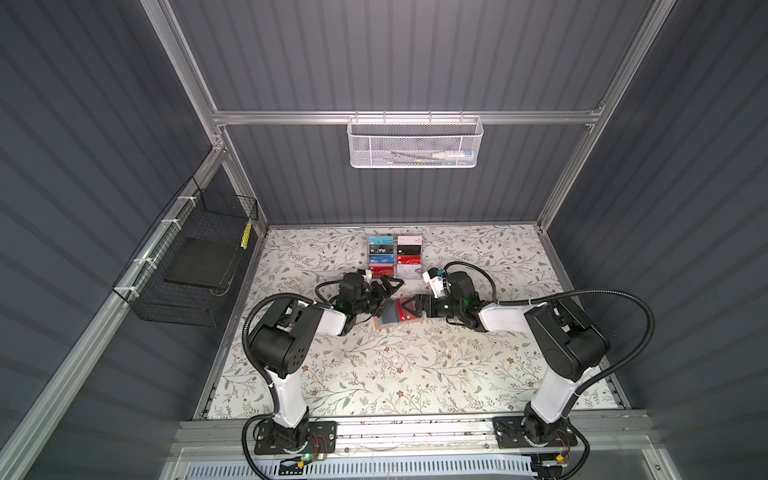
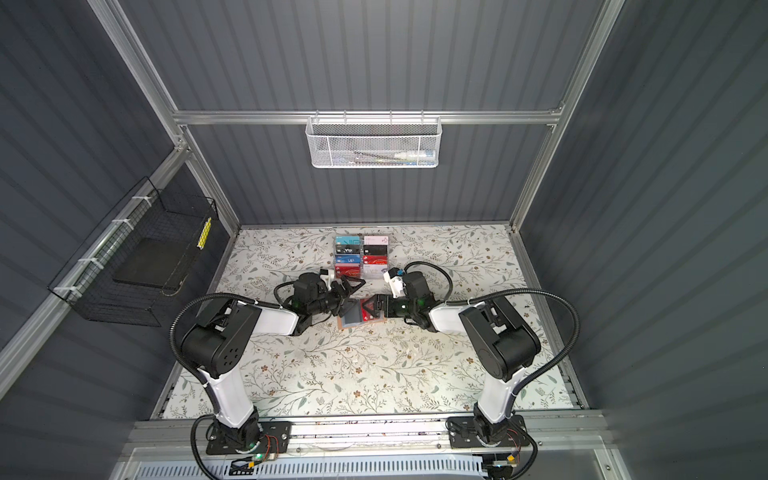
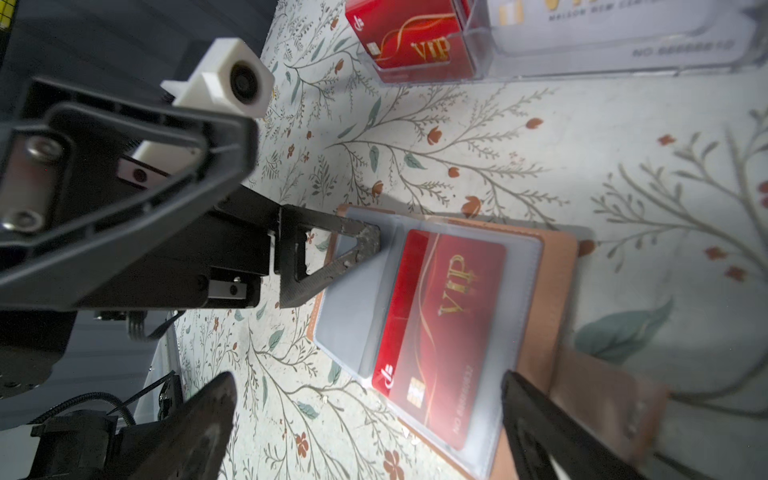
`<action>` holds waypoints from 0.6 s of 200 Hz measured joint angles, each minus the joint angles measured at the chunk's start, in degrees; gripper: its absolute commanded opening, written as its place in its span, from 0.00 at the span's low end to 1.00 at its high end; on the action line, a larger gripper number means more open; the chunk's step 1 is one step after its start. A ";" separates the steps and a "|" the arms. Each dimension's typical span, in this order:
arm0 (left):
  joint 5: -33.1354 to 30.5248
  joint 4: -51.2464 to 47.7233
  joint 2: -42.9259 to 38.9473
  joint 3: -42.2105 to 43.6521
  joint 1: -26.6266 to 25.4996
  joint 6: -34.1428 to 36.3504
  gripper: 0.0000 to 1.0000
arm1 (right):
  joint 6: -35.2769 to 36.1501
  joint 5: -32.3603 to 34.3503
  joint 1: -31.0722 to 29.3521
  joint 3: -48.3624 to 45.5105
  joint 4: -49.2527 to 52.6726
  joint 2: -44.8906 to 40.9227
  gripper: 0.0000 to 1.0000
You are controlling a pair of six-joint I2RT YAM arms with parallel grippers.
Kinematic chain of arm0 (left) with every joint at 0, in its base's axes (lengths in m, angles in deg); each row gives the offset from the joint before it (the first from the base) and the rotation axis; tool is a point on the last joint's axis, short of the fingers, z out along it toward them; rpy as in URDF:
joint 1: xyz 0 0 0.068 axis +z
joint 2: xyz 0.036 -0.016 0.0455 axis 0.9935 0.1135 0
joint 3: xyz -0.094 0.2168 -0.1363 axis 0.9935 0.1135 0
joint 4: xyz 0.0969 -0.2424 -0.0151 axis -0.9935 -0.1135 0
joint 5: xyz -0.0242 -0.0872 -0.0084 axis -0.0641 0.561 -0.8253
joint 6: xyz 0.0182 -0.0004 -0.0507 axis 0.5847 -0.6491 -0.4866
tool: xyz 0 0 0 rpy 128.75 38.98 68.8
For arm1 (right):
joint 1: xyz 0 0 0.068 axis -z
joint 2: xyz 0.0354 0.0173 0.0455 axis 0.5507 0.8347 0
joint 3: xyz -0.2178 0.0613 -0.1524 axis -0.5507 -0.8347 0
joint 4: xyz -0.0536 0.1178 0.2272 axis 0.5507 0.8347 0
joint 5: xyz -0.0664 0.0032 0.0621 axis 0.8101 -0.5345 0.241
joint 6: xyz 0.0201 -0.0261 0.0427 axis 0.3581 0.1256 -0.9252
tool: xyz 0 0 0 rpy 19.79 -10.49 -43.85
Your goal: Take the credit cards out of the card holder
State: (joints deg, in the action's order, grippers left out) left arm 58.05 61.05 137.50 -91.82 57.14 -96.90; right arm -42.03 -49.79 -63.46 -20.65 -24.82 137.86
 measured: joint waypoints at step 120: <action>1.16 4.26 1.95 1.29 0.02 -2.64 1.00 | -3.80 -1.03 -0.70 -0.11 -3.74 4.00 0.99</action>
State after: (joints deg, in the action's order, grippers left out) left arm 59.21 65.32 139.44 -90.53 57.16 -99.54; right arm -45.83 -50.81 -64.16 -20.76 -28.56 141.86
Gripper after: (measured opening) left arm 0.998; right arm 0.989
